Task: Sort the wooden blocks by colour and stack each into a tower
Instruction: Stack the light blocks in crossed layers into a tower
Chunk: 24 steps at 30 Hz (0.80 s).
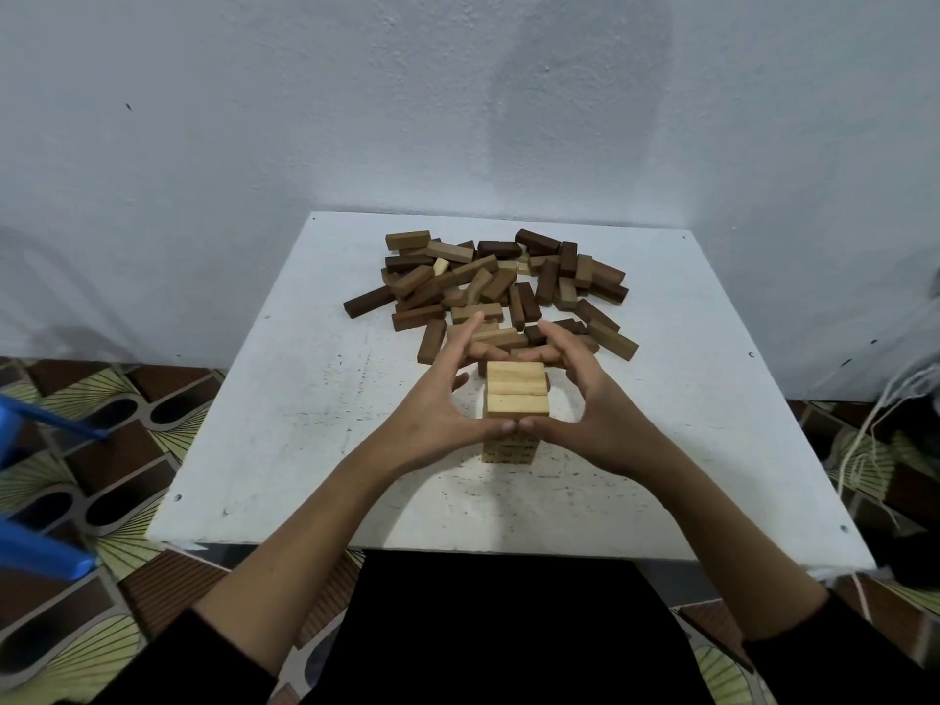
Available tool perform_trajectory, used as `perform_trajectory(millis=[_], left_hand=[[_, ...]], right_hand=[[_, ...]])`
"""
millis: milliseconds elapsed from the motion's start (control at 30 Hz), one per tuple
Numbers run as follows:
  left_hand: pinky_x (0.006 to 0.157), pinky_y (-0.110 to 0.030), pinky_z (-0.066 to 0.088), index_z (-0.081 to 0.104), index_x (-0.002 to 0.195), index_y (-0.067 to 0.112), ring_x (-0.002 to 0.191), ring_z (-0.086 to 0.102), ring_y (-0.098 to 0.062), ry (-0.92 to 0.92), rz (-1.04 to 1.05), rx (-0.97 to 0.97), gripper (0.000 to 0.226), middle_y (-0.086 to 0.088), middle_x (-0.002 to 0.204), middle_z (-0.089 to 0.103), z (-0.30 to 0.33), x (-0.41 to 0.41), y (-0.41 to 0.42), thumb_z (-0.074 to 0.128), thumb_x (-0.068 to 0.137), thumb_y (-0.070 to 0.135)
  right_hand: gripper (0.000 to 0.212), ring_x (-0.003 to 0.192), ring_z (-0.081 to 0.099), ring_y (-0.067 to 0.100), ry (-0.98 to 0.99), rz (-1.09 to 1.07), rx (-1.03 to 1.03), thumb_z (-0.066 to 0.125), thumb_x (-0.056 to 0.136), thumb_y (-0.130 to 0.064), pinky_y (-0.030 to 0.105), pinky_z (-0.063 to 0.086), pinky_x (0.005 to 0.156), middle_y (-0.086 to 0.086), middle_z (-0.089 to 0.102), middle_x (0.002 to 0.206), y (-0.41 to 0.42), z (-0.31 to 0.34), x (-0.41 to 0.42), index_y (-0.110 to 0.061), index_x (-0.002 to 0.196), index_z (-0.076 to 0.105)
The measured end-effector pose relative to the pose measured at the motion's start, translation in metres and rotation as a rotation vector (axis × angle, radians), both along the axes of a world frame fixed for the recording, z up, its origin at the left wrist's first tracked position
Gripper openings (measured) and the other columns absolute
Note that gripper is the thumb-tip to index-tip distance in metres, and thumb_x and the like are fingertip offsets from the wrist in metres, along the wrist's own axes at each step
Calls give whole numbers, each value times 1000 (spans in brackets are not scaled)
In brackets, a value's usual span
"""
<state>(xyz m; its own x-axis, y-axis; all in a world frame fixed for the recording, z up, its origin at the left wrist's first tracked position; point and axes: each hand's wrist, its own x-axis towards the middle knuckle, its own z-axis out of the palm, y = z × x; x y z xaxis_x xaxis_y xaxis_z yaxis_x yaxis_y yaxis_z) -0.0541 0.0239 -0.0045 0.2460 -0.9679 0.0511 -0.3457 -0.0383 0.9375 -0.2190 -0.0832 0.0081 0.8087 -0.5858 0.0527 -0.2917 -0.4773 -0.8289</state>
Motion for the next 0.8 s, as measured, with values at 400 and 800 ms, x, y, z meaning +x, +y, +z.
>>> perform_trajectory(millis=[400, 800], left_hand=[[88, 3, 32, -10, 150, 27, 117, 27, 31, 280, -45, 75, 77, 31, 142, 12, -14, -30, 9, 42, 99, 4], [90, 1, 31, -15, 148, 31, 125, 26, 18, 317, -47, 76, 77, 28, 143, 10, -16, -36, 6, 42, 96, 18]], right_hand=[[87, 129, 24, -4, -120, -61, 349, 49, 81, -39, 5, 27, 97, -29, 16, 136, 32, -21, 9, -29, 149, -4], [73, 107, 25, -34, -130, -50, 411, 42, 93, -28, -6, 30, 83, -28, 14, 135, 34, -21, 9, -28, 148, -6]])
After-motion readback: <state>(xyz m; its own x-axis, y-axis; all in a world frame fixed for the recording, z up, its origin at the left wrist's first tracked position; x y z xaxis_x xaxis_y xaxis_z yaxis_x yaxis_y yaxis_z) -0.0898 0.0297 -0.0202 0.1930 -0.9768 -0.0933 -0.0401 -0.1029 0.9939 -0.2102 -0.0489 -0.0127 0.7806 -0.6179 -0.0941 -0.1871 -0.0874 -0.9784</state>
